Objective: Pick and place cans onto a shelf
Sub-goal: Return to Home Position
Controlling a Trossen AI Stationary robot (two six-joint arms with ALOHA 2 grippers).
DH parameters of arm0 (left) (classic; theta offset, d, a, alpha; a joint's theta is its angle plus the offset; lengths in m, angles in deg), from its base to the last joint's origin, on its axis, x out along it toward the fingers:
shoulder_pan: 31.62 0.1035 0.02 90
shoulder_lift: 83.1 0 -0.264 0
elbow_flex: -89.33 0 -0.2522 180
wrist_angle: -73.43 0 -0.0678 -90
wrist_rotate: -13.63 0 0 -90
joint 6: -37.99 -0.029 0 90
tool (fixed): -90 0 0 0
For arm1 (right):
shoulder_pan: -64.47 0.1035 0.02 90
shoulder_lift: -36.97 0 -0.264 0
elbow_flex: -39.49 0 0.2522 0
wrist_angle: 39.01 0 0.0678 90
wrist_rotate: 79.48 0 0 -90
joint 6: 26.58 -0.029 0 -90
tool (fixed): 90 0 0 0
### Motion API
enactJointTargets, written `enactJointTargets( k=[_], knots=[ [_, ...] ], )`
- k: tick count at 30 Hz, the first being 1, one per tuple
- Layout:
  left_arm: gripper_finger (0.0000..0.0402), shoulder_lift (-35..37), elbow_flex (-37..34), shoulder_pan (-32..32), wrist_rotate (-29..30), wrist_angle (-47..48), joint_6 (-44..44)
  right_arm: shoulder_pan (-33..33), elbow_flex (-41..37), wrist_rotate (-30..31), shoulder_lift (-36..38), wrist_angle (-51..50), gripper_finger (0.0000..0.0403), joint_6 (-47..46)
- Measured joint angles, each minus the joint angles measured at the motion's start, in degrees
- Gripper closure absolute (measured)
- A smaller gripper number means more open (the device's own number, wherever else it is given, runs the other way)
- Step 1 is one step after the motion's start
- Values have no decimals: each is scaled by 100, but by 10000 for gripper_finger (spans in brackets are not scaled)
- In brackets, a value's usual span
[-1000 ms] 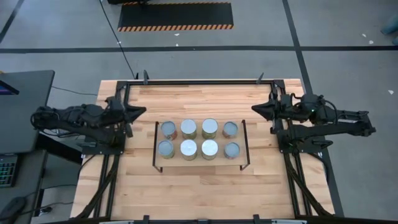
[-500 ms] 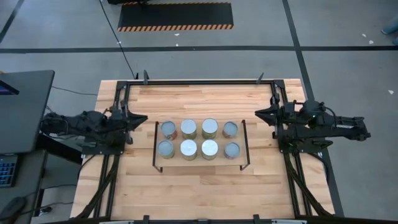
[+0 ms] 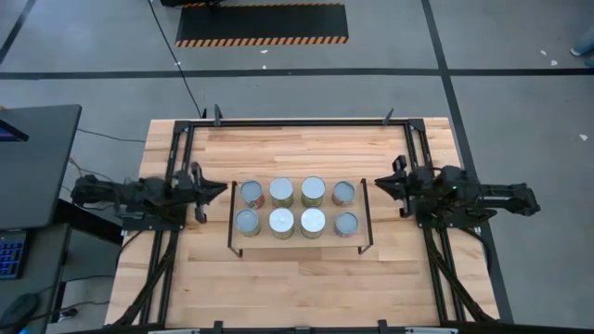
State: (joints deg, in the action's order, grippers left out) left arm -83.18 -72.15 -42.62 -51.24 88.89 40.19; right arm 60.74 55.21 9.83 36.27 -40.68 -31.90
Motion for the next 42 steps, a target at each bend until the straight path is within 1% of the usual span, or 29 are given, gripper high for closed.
enactJointTargets(
  k=[1,4,7,10,12,16,18,23,27,34,38,42],
  knots=[
    [363,-2,-83,0,6,-90,-4,0,-119,2,-5,48,360,-49],
    [363,-11,-256,0,7,-153,0,0,-150,-51,6,-354,360,-106],
    [363,-20,-285,31,-13,-240,-219,0,-160,-61,2,-521,360,-76],
    [363,-6,-288,64,-65,-249,-392,0,-160,-48,-7,-954,360,-74],
    [363,-17,-290,69,-300,-241,-396,0,-157,-9,-35,-1121,360,-38],
    [363,-15,-304,68,-1095,-232,-393,-4,-157,68,-136,-1117,360,268],
    [363,-15,-304,66,-1311,-220,-393,-4,-157,68,-143,-1123,360,256],
    [363,-15,-305,66,-1334,-202,-427,-4,-157,74,-140,-996,360,-92],
    [363,-15,-298,66,-1336,-123,-438,-11,-157,252,-142,-832,360,27],
    [363,-19,-295,66,-1335,-68,-444,-11,-157,261,-142,-453,360,-31],
    [363,-26,-295,66,-1333,-105,-439,-13,-157,351,-142,-355,360,346],
    [363,-26,-300,66,-1314,-185,-437,-15,-157,520,-144,-495,360,576]
  ],
)
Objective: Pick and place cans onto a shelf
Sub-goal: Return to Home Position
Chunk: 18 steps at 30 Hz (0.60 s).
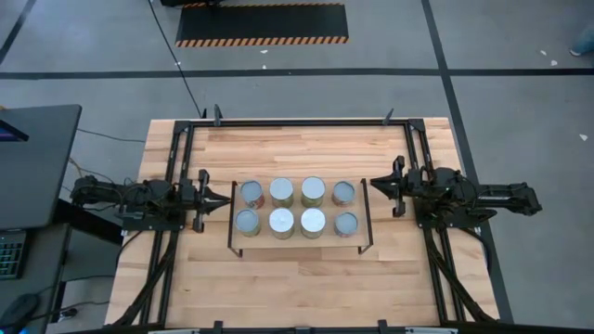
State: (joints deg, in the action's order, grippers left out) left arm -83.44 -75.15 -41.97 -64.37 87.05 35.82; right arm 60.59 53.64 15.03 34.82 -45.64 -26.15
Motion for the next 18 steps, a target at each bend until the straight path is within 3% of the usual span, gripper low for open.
enactJointTargets(
  k=[11,18],
  knots=[
    [363,-1,-7,0,1,-58,2,0,0,55,0,-391,360,-599],
    [363,0,-11,0,1,-74,2,15,0,-258,2,-197,360,-323]
  ],
)
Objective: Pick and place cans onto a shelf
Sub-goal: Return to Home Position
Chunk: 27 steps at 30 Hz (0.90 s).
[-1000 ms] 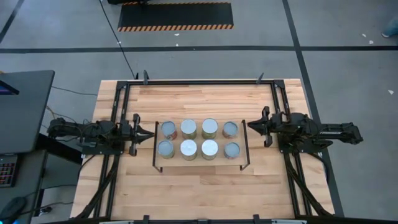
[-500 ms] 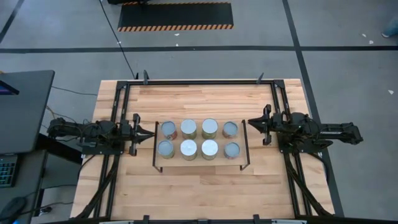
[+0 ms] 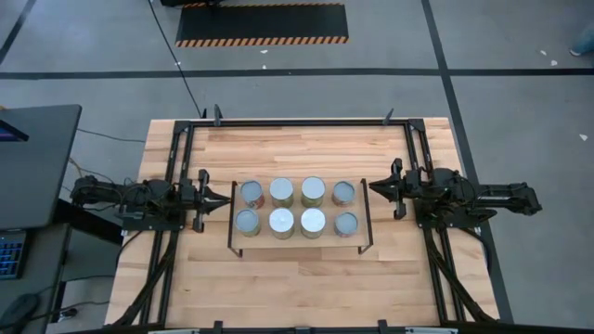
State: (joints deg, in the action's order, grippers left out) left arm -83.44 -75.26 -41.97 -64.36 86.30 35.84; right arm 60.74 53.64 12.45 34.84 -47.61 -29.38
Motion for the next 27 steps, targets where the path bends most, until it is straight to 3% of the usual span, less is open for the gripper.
enactJointTargets(
  k=[27],
  knots=[
    [363,0,2,0,-4,-17,2,0,0,-7,0,9,360,-62]
  ],
)
